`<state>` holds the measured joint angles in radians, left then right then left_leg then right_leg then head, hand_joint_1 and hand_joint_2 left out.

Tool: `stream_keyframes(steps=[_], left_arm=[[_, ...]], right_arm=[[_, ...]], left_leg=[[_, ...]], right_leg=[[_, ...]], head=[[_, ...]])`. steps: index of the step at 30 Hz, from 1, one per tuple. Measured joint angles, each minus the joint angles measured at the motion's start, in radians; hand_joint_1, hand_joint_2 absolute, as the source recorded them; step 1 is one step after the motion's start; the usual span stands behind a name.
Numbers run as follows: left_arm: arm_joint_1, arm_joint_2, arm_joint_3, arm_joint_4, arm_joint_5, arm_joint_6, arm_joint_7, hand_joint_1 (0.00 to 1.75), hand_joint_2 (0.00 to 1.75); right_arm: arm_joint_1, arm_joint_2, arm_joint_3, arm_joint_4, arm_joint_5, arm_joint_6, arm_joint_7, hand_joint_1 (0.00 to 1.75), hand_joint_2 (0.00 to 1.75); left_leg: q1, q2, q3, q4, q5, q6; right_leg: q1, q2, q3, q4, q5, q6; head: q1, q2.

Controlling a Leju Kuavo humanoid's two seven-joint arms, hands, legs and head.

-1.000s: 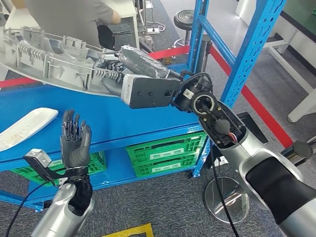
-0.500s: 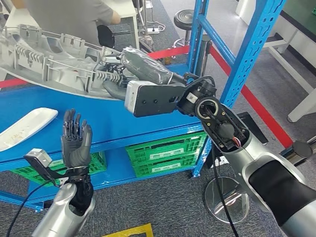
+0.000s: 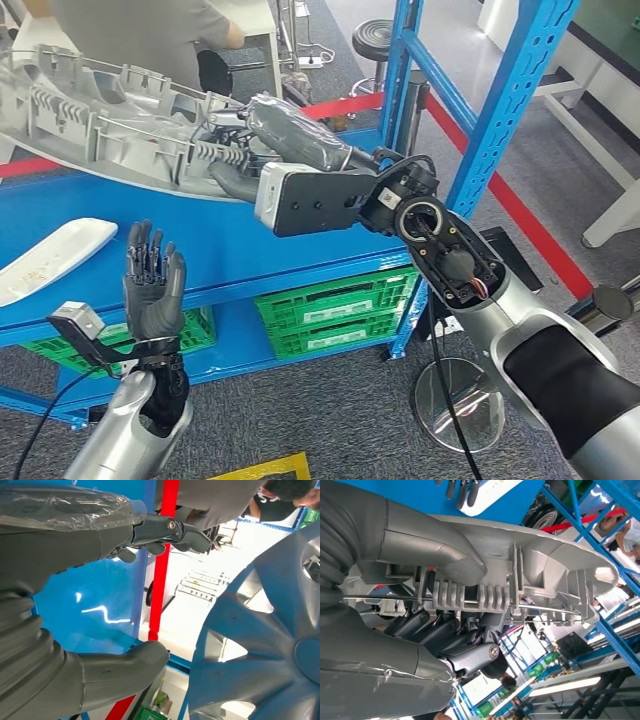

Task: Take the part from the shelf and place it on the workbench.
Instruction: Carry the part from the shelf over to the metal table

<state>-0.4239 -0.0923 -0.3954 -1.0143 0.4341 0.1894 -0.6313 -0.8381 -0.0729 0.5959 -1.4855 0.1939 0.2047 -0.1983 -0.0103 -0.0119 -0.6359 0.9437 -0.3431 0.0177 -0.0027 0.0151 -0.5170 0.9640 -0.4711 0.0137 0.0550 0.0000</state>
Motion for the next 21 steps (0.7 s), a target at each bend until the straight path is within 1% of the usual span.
stream_keyframes(steps=[7,12,15,18,21], left_arm=[[0.000,0.001,0.000,0.000,0.012,0.001,0.008,0.00,1.75],[0.008,0.008,0.000,-0.016,0.012,0.029,0.034,0.00,1.75],[0.019,0.013,0.000,-0.035,0.011,0.037,0.049,0.00,1.75],[0.029,0.020,0.000,-0.051,0.008,0.038,0.059,0.00,1.75],[0.035,0.025,0.000,-0.063,0.007,0.038,0.064,0.00,1.75]], right_arm=[[0.013,-0.001,-0.010,0.002,-0.017,-0.041,0.005,1.75,1.75],[0.066,-0.015,-0.033,-0.003,-0.034,-0.083,0.042,1.75,1.75],[0.117,-0.041,-0.050,-0.026,-0.042,-0.098,0.085,1.75,1.75],[0.177,-0.079,-0.073,-0.065,-0.054,-0.109,0.131,1.75,1.75],[0.223,-0.113,-0.095,-0.099,-0.061,-0.112,0.149,1.75,1.75]], left_leg=[[0.000,0.000,0.000,0.000,0.000,0.000],[0.000,0.000,0.000,0.000,0.000,0.000],[0.000,0.000,0.000,0.000,0.000,0.000],[0.000,0.000,0.000,0.000,0.000,0.000],[0.000,0.000,0.000,0.000,0.000,0.000]], right_leg=[[0.000,0.000,0.000,0.000,0.000,0.000],[0.000,0.000,0.000,0.000,0.000,0.000],[0.000,0.000,0.000,0.000,0.000,0.000],[0.000,0.000,0.000,0.000,0.000,0.000],[0.000,0.000,0.000,0.000,0.000,0.000]], head=[[0.000,0.000],[0.000,0.000],[0.000,0.000],[0.000,0.000],[0.000,0.000]])
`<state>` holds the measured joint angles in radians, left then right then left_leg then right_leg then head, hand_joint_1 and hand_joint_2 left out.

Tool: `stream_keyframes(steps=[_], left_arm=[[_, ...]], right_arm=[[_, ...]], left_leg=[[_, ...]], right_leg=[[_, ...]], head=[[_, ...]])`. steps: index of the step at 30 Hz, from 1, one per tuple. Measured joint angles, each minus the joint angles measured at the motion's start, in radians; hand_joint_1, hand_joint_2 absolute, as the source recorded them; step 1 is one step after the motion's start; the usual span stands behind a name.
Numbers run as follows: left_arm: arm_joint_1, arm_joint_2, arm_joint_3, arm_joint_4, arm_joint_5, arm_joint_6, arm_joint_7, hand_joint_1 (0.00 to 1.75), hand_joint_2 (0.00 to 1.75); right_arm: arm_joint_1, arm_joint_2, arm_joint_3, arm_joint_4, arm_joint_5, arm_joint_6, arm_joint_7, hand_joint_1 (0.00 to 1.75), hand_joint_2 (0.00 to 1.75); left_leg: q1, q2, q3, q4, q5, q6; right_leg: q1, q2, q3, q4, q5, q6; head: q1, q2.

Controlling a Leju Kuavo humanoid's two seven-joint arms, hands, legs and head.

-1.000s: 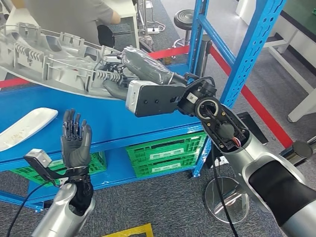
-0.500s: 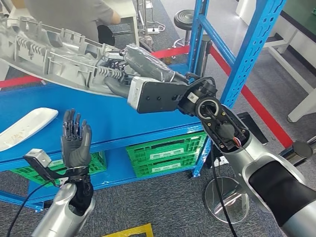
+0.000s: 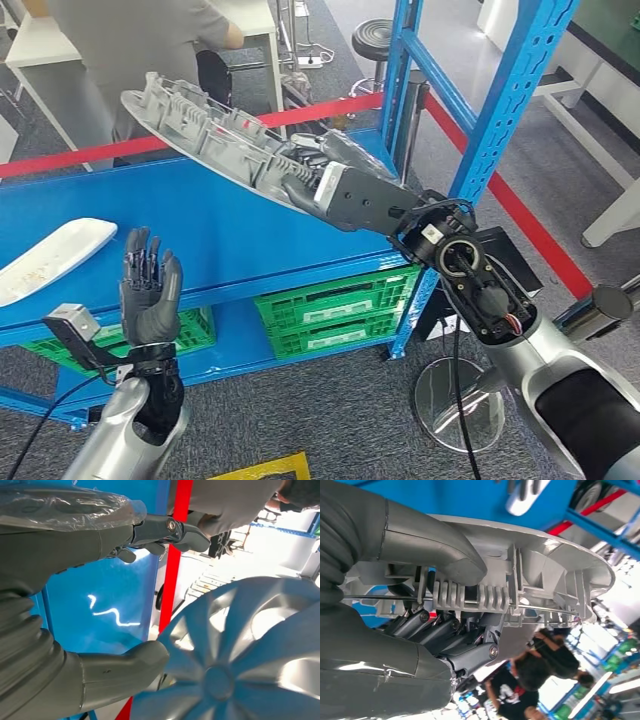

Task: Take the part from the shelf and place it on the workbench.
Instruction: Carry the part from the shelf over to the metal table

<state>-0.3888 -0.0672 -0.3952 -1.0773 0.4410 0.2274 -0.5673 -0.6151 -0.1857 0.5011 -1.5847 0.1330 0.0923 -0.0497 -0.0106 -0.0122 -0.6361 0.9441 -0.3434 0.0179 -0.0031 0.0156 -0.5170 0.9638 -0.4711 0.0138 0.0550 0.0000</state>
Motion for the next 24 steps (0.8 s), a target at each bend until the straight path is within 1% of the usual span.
stream_keyframes(steps=[7,14,20,24], left_arm=[[0.004,0.005,0.000,-0.014,-0.001,-0.002,0.003,0.00,1.75],[0.011,0.015,0.000,-0.021,0.001,-0.003,0.007,0.00,1.75],[0.012,0.021,0.000,-0.022,0.006,-0.016,-0.001,0.00,1.75],[0.012,0.024,0.000,-0.022,0.007,-0.018,-0.005,0.00,1.75]], right_arm=[[0.038,-0.047,-0.028,-0.051,-0.001,-0.006,0.016,1.75,1.75],[0.112,-0.092,-0.072,-0.075,-0.018,-0.033,0.028,1.75,1.75],[0.151,-0.107,-0.100,-0.091,-0.008,-0.039,0.026,1.75,1.75],[0.162,-0.109,-0.109,-0.100,-0.001,-0.039,0.021,1.75,1.75]], left_leg=[[0.000,0.000,0.000,0.000,0.000,0.000],[0.000,0.000,0.000,0.000,0.000,0.000],[-0.002,0.000,0.000,0.001,-0.002,0.000],[-0.004,0.000,-0.001,0.004,-0.004,0.004]], right_leg=[[0.000,0.000,0.000,0.000,0.000,0.000],[0.000,0.000,0.000,0.000,0.000,0.000],[-0.001,0.000,0.000,0.000,0.000,0.000],[-0.003,0.000,0.001,0.000,-0.001,0.002]], head=[[0.000,0.000],[0.000,0.000],[0.000,0.000],[0.000,0.000]])
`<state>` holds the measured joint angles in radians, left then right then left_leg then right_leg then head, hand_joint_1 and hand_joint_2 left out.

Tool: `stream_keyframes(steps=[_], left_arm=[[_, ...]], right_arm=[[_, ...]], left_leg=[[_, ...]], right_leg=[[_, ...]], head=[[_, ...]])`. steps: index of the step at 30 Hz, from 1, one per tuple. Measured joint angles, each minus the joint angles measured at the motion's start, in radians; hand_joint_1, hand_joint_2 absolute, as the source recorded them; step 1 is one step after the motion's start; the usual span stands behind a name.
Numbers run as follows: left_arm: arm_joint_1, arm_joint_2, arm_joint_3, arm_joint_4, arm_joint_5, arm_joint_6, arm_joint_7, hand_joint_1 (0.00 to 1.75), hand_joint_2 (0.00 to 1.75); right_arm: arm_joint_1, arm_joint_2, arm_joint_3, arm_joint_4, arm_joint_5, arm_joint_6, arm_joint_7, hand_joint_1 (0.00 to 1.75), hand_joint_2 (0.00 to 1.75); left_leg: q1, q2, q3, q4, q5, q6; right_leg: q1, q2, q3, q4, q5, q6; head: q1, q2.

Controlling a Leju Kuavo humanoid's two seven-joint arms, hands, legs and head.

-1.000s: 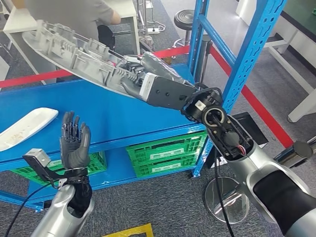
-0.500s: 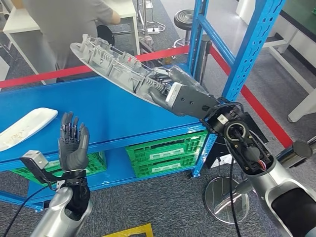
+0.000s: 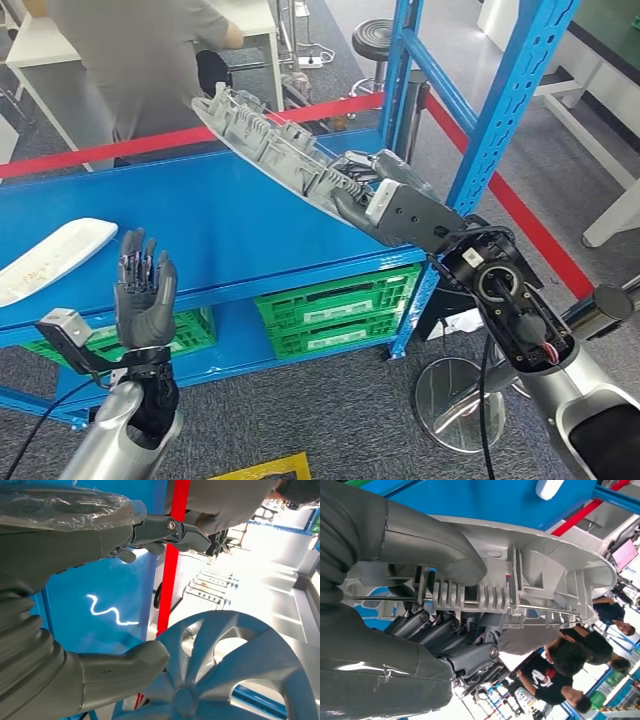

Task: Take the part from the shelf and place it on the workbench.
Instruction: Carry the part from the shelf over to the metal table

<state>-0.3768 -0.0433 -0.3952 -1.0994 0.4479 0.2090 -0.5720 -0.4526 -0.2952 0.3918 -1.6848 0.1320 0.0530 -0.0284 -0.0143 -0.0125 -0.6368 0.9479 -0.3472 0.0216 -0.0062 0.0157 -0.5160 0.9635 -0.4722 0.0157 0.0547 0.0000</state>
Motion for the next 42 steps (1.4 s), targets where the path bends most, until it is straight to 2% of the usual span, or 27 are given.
stream_keyframes(steps=[6,8,9,10,12,13,14,15,17,18,19,20,22,24,25,27,28,29,30,31,33,34,35,37,39,40,42], left_arm=[[0.000,0.004,0.000,0.000,0.000,0.000,-0.001,0.00,1.75],[0.000,0.004,0.000,-0.003,0.000,-0.001,-0.001,0.00,1.75],[-0.001,0.003,0.000,-0.005,0.000,-0.001,-0.002,0.00,1.75],[-0.002,0.003,0.000,-0.006,0.000,-0.001,-0.002,0.00,1.75],[-0.001,0.001,0.000,-0.006,0.001,-0.002,-0.002,0.00,1.75],[0.000,0.001,0.000,-0.006,0.001,-0.002,-0.002,0.00,1.75],[0.002,0.001,0.000,-0.006,0.001,-0.002,-0.002,0.00,1.75],[0.003,0.001,0.000,-0.006,0.001,-0.002,-0.002,0.00,1.75],[0.004,0.001,0.000,-0.006,0.001,-0.002,-0.002,0.00,1.75],[0.004,0.001,0.000,-0.006,0.001,-0.002,-0.003,0.00,1.75],[0.004,0.000,0.000,-0.006,0.002,-0.002,-0.004,0.00,1.75],[0.004,0.000,0.000,-0.007,0.002,-0.002,-0.005,0.00,1.75],[0.005,0.000,-0.001,-0.007,0.004,-0.003,-0.006,0.00,1.75],[0.005,0.000,-0.001,-0.007,0.004,-0.003,-0.006,0.00,1.75],[0.004,0.000,-0.001,-0.007,0.004,-0.004,-0.007,0.00,1.75],[0.004,-0.001,-0.001,-0.007,0.005,-0.007,-0.008,0.00,1.75],[0.004,-0.001,-0.001,-0.006,0.006,-0.010,-0.009,0.00,1.75],[0.003,-0.002,-0.002,-0.005,0.007,-0.014,-0.012,0.00,1.75],[0.001,-0.003,-0.002,-0.003,0.008,-0.018,-0.016,0.00,1.75],[-0.002,-0.004,-0.003,-0.002,0.009,-0.022,-0.021,0.00,1.75],[-0.011,-0.006,-0.004,-0.001,0.012,-0.026,-0.028,0.00,1.75],[-0.016,-0.008,-0.005,-0.001,0.013,-0.027,-0.030,0.00,1.75],[-0.020,-0.009,-0.006,-0.001,0.014,-0.028,-0.031,0.00,1.75],[-0.024,-0.011,-0.007,-0.001,0.016,-0.027,-0.033,0.00,1.75],[-0.024,-0.014,-0.007,-0.001,0.017,-0.026,-0.033,0.00,1.75],[-0.024,-0.016,-0.008,-0.001,0.017,-0.026,-0.033,0.00,1.75],[-0.023,-0.020,-0.008,0.000,0.017,-0.025,-0.032,0.00,1.75]], right_arm=[[0.006,-0.001,-0.008,-0.008,0.000,0.000,-0.003,1.75,1.75],[0.007,-0.001,-0.012,-0.012,0.000,0.000,-0.003,1.75,1.75],[0.008,-0.002,-0.014,-0.014,0.000,0.000,-0.003,1.75,1.75],[0.009,-0.003,-0.015,-0.016,0.000,0.000,-0.003,1.75,1.75],[0.010,-0.004,-0.016,-0.018,0.000,0.000,-0.004,1.75,1.75],[0.012,-0.005,-0.017,-0.019,0.001,0.000,-0.004,1.75,1.75],[0.013,-0.006,-0.017,-0.019,0.001,0.000,-0.004,1.75,1.75],[0.015,-0.007,-0.017,-0.019,0.002,0.000,-0.004,1.75,1.75],[0.016,-0.009,-0.017,-0.021,0.003,0.001,-0.003,1.75,1.75],[0.016,-0.009,-0.017,-0.023,0.004,0.001,-0.003,1.75,1.75],[0.015,-0.009,-0.018,-0.026,0.005,0.002,-0.002,1.75,1.75],[0.015,-0.010,-0.019,-0.029,0.006,0.003,0.000,1.75,1.75],[0.016,-0.010,-0.022,-0.033,0.008,0.004,0.006,1.75,1.75],[0.016,-0.010,-0.023,-0.038,0.008,0.005,0.011,1.75,1.75],[0.016,-0.011,-0.025,-0.042,0.008,0.005,0.012,1.75,1.75],[0.016,-0.012,-0.028,-0.046,0.012,0.006,0.010,1.75,1.75],[0.015,-0.012,-0.029,-0.047,0.017,0.008,0.008,1.75,1.75],[0.013,-0.012,-0.029,-0.047,0.023,0.012,0.005,1.75,1.75],[0.009,-0.012,-0.028,-0.047,0.030,0.016,0.001,1.75,1.75],[0.003,-0.012,-0.028,-0.047,0.034,0.019,-0.002,1.75,1.75],[-0.012,-0.012,-0.027,-0.047,0.037,0.024,-0.007,1.75,1.75],[-0.019,-0.012,-0.027,-0.047,0.037,0.027,-0.009,1.75,1.75],[-0.025,-0.012,-0.026,-0.047,0.036,0.029,-0.011,1.75,1.75],[-0.033,-0.012,-0.024,-0.048,0.034,0.035,-0.012,1.75,1.75],[-0.039,-0.012,-0.020,-0.051,0.031,0.040,-0.012,1.75,1.75],[-0.044,-0.012,-0.018,-0.053,0.028,0.041,-0.012,1.75,1.75],[-0.053,-0.012,-0.014,-0.055,0.025,0.042,-0.012,1.75,1.75]], left_leg=[[-0.003,0.000,-0.002,0.006,-0.009,0.011],[0.005,0.002,0.009,-0.010,-0.008,0.016],[0.010,0.003,0.018,-0.020,-0.006,0.018],[0.014,0.004,0.026,-0.028,-0.005,0.020],[0.017,0.005,0.033,-0.031,-0.006,0.021],[0.018,0.005,0.033,-0.030,-0.008,0.020],[0.020,0.005,0.034,-0.028,-0.010,0.018],[0.023,0.004,0.034,-0.024,-0.013,0.013],[0.032,0.002,0.034,-0.009,-0.023,-0.001],[0.033,0.000,0.031,0.002,-0.029,-0.010],[0.033,-0.001,0.028,0.010,-0.032,-0.017],[0.032,-0.002,0.024,0.016,-0.032,-0.023],[0.032,-0.002,0.020,0.015,-0.027,-0.033],[0.034,0.002,0.009,0.038,-0.046,-0.042],[0.034,0.005,-0.009,0.079,-0.074,-0.045],[0.033,0.008,-0.069,0.219,-0.147,-0.049],[0.033,0.008,-0.098,0.287,-0.174,-0.048],[0.031,0.007,-0.115,0.327,-0.185,-0.045],[0.028,0.007,-0.112,0.327,-0.178,-0.038],[0.024,0.007,-0.087,0.282,-0.153,-0.028],[0.009,0.008,-0.004,0.131,-0.098,0.003],[0.002,0.010,0.028,0.071,-0.079,0.015],[-0.004,0.012,0.045,0.036,-0.071,0.023],[-0.009,0.014,0.048,0.019,-0.063,0.024],[-0.002,0.015,0.050,0.002,-0.049,0.021],[0.003,0.016,0.050,-0.008,-0.041,0.021],[0.007,0.017,0.047,-0.016,-0.031,0.022]], right_leg=[[-0.002,0.000,0.004,-0.004,-0.005,0.008],[0.001,-0.001,0.005,-0.002,-0.012,0.013],[0.001,-0.002,-0.004,0.019,-0.026,0.016],[0.001,-0.003,-0.024,0.064,-0.049,0.020],[-0.006,-0.005,-0.096,0.204,-0.108,0.029],[-0.010,-0.005,-0.131,0.263,-0.124,0.034],[-0.014,-0.006,-0.153,0.289,-0.120,0.039],[-0.019,-0.007,-0.153,0.273,-0.095,0.044],[-0.028,-0.008,-0.105,0.144,-0.013,0.059],[-0.030,-0.006,-0.079,0.080,0.016,0.063],[-0.031,-0.004,-0.060,0.040,0.031,0.062],[-0.030,0.000,-0.053,0.025,0.032,0.058],[-0.027,0.003,-0.055,0.030,0.034,0.040],[-0.027,0.003,-0.059,0.031,0.041,0.026],[-0.028,0.002,-0.062,0.030,0.045,0.020],[-0.024,0.000,-0.070,0.030,0.050,0.010],[-0.021,0.000,-0.074,0.030,0.053,0.006],[-0.017,0.000,-0.078,0.030,0.055,0.003],[-0.012,0.000,-0.080,0.030,0.057,0.000],[-0.007,0.001,-0.082,0.030,0.059,-0.003],[0.000,0.001,-0.083,0.029,0.062,-0.005],[0.002,0.001,-0.084,0.029,0.064,-0.004],[0.001,0.000,-0.085,0.029,0.066,-0.001],[-0.002,-0.003,-0.087,0.025,0.071,0.007],[-0.002,-0.005,-0.094,0.036,0.059,0.017],[-0.002,-0.006,-0.106,0.065,0.036,0.022],[-0.003,-0.007,-0.148,0.177,-0.039,0.031]], head=[[0.000,0.000],[0.000,0.000],[0.003,0.000],[0.006,0.000],[0.015,0.000],[0.017,0.000],[0.019,0.000],[0.020,0.000],[0.024,0.000],[0.028,0.000],[0.031,0.000],[0.031,0.000],[0.022,0.000],[0.012,0.000],[0.008,0.000],[0.000,0.000],[-0.001,0.000],[-0.002,0.000],[-0.003,0.000],[-0.004,0.000],[-0.004,0.000],[-0.002,0.000],[-0.002,0.000],[-0.003,0.000],[-0.002,0.000],[0.001,0.000],[0.009,0.000]])
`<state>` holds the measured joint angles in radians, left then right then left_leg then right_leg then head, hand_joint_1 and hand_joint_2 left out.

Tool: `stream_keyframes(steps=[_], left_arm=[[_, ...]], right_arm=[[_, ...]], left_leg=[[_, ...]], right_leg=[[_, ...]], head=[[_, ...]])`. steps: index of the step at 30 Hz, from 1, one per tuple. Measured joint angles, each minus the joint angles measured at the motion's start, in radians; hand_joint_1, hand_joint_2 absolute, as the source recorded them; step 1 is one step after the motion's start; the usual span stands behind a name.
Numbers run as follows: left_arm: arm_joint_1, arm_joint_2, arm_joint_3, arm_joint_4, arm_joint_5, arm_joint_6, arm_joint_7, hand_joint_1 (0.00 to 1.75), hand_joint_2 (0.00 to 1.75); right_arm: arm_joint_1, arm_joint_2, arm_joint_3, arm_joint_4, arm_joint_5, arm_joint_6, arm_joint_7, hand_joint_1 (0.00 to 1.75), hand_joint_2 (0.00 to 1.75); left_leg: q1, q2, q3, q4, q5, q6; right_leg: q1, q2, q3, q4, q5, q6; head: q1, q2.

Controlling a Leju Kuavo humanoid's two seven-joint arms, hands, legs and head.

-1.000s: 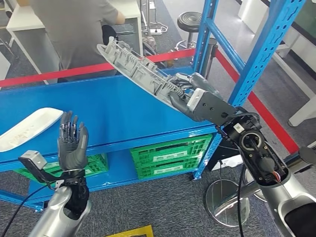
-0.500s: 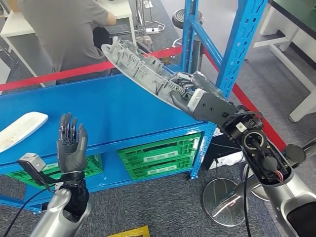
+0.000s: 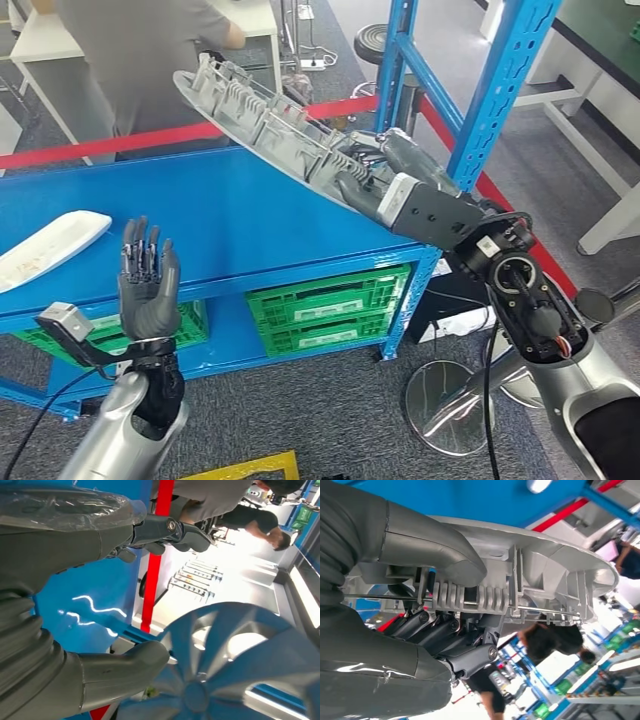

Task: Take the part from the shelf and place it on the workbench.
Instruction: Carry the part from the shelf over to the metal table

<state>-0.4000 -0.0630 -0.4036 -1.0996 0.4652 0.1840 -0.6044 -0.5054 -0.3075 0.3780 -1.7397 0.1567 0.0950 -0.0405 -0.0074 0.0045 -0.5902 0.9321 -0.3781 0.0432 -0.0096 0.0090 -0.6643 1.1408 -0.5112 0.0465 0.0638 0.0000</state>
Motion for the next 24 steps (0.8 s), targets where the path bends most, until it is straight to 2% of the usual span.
stream_keyframes(steps=[1,2,3,4,6,7,8,11,12,13,15,16,17,18,19,22,23,24], left_arm=[[0.002,-0.001,0.000,0.001,0.001,0.001,0.000,0.00,1.75],[0.004,-0.001,0.000,0.002,0.002,0.003,0.001,0.00,1.75],[0.006,-0.001,0.000,0.002,0.002,0.005,0.002,0.00,1.75],[0.007,-0.001,0.000,0.003,0.003,0.006,0.003,0.00,1.75],[0.008,-0.001,0.000,0.003,0.003,0.008,0.004,0.00,1.75],[0.008,-0.001,0.000,0.003,0.004,0.008,0.004,0.00,1.75],[0.008,-0.001,-0.001,0.003,0.004,0.008,0.004,0.00,1.75],[0.010,0.000,-0.001,0.003,0.005,0.009,0.004,0.00,1.75],[0.010,0.001,-0.001,0.003,0.005,0.009,0.004,0.00,1.75],[0.010,0.001,-0.001,0.003,0.005,0.009,0.004,0.00,1.75],[0.011,0.002,-0.002,0.003,0.005,0.009,0.004,0.00,1.75],[0.011,0.002,-0.002,0.003,0.005,0.009,0.004,0.00,1.75],[0.012,0.003,-0.002,0.003,0.005,0.009,0.004,0.00,1.75],[0.013,0.003,-0.002,0.003,0.005,0.009,0.004,0.00,1.75],[0.013,0.004,-0.002,0.003,0.005,0.009,0.004,0.00,1.75],[0.006,0.004,-0.002,0.003,0.006,0.005,0.004,0.00,1.75],[0.002,0.004,-0.002,0.003,0.006,0.003,0.003,0.00,1.75],[-0.002,0.005,-0.003,0.003,0.007,0.001,0.003,0.00,1.75]], right_arm=[[-0.002,0.000,0.002,0.000,-0.001,0.000,0.000,1.75,1.75],[-0.003,0.000,0.004,-0.001,-0.001,0.001,0.000,1.75,1.75],[-0.003,0.000,0.006,-0.001,-0.001,0.002,0.000,1.75,1.75],[-0.003,0.000,0.007,-0.001,-0.001,0.003,0.001,1.75,1.75],[-0.006,0.000,0.008,-0.001,-0.001,0.006,0.002,1.75,1.75],[-0.007,0.000,0.009,-0.002,-0.001,0.007,0.001,1.75,1.75],[-0.008,0.000,0.010,-0.002,-0.001,0.008,0.001,1.75,1.75],[-0.009,0.000,0.011,-0.004,-0.001,0.010,0.000,1.75,1.75],[-0.011,0.000,0.012,-0.004,-0.001,0.010,0.000,1.75,1.75],[-0.014,0.000,0.012,-0.004,-0.001,0.010,0.000,1.75,1.75],[-0.019,0.000,0.012,-0.004,-0.001,0.010,-0.001,1.75,1.75],[-0.019,0.000,0.013,-0.004,-0.001,0.010,-0.001,1.75,1.75],[-0.019,0.000,0.013,-0.004,-0.001,0.010,-0.002,1.75,1.75],[-0.019,0.000,0.014,-0.004,-0.001,0.010,-0.001,1.75,1.75],[-0.019,0.000,0.014,-0.004,-0.001,0.010,-0.001,1.75,1.75],[-0.019,0.000,0.015,-0.004,-0.001,0.010,-0.002,1.75,1.75],[-0.020,0.000,0.015,-0.003,-0.001,0.010,-0.002,1.75,1.75],[-0.020,0.000,0.015,-0.003,-0.001,0.009,-0.002,1.75,1.75]], left_leg=[[0.001,0.000,-0.004,0.001,0.003,0.000],[0.001,0.000,-0.008,0.002,0.006,-0.002],[0.003,0.000,-0.013,0.005,0.009,-0.004],[0.005,0.000,-0.019,0.010,0.011,-0.006],[0.008,-0.002,-0.032,0.024,0.013,-0.014],[0.008,-0.003,-0.040,0.033,0.015,-0.019],[0.006,-0.004,-0.046,0.038,0.018,-0.025],[0.004,-0.006,-0.057,0.037,0.031,-0.043],[0.005,-0.006,-0.064,0.045,0.021,-0.049],[0.007,-0.007,-0.078,0.073,-0.005,-0.055],[0.010,-0.006,-0.127,0.194,-0.095,-0.065],[0.011,-0.007,-0.152,0.270,-0.138,-0.067],[0.011,-0.007,-0.166,0.327,-0.167,-0.068],[0.011,-0.007,-0.162,0.349,-0.179,-0.067],[0.011,-0.007,-0.136,0.328,-0.173,-0.062],[0.001,-0.008,0.020,0.113,-0.121,-0.035],[-0.004,-0.009,0.051,0.063,-0.110,-0.027],[-0.009,-0.010,0.062,0.040,-0.103,-0.021]], right_leg=[[-0.003,0.000,-0.022,0.064,-0.033,0.004],[-0.006,-0.001,-0.033,0.108,-0.051,0.009],[-0.009,-0.001,-0.027,0.116,-0.049,0.013],[-0.012,-0.002,-0.003,0.083,-0.030,0.017],[-0.018,-0.002,0.075,-0.052,0.022,0.025],[-0.018,0.000,0.101,-0.105,0.039,0.024],[-0.018,0.002,0.113,-0.133,0.047,0.020],[-0.015,0.004,0.100,-0.138,0.062,-0.005],[-0.015,0.003,0.095,-0.139,0.070,-0.015],[-0.017,0.001,0.087,-0.141,0.078,-0.025],[-0.017,-0.002,0.067,-0.141,0.095,-0.036],[-0.016,-0.002,0.055,-0.141,0.103,-0.039],[-0.015,-0.002,0.043,-0.141,0.112,-0.039],[-0.013,-0.002,0.030,-0.141,0.122,-0.039],[-0.011,-0.001,0.019,-0.141,0.131,-0.039],[-0.006,0.001,-0.001,-0.142,0.155,-0.034],[-0.007,0.001,-0.003,-0.144,0.163,-0.029],[-0.010,0.000,-0.005,-0.147,0.170,-0.023]], head=[[0.003,0.000],[0.004,0.000],[0.005,0.000],[0.007,0.000],[0.011,0.000],[0.014,0.000],[0.015,0.000],[0.007,0.000],[0.004,0.000],[0.000,0.000],[-0.008,0.000],[-0.011,0.000],[-0.012,0.000],[-0.012,0.000],[-0.013,0.000],[-0.012,0.000],[-0.012,0.000],[-0.011,0.000]])
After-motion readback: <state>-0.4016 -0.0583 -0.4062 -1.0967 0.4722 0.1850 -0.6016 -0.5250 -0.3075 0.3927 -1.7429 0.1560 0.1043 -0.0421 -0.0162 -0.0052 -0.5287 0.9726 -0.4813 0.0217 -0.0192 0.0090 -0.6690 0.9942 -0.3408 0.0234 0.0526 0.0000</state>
